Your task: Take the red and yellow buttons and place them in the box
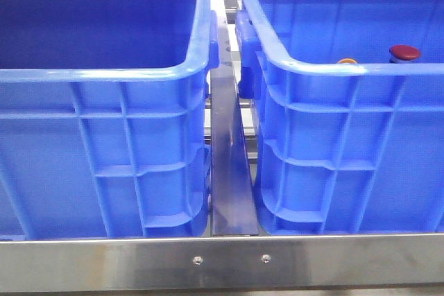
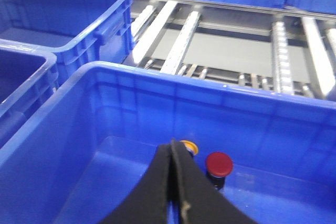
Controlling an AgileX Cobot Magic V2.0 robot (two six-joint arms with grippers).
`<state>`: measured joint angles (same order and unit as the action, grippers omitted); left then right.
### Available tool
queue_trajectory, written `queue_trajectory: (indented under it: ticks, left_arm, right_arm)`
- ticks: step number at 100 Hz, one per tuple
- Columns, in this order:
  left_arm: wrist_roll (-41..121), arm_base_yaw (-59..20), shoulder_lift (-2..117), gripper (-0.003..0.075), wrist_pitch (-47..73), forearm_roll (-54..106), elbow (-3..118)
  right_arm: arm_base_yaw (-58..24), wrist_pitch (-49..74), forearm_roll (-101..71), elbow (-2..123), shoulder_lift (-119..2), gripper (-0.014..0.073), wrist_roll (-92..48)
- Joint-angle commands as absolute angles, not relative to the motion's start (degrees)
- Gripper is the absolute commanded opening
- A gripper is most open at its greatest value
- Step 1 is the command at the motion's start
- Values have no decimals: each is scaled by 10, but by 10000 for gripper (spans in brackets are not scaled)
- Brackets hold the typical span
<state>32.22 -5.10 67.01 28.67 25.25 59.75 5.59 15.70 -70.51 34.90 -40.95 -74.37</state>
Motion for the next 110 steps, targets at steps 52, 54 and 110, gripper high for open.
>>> queue_trajectory:
  ticks: [52,54,110]
  left_arm:
    - [289,33,334,-20,181,224,407]
    - [289,33,324,-20,180,226,401]
    - [289,33,132,-20,173,232,297]
  right_arm:
    - [10,111,-714,297,-291,-58,-747]
    - [10,115,-714,295,-286,-58,-747]
    - [10,131,-740,149,-62,-58,-747]
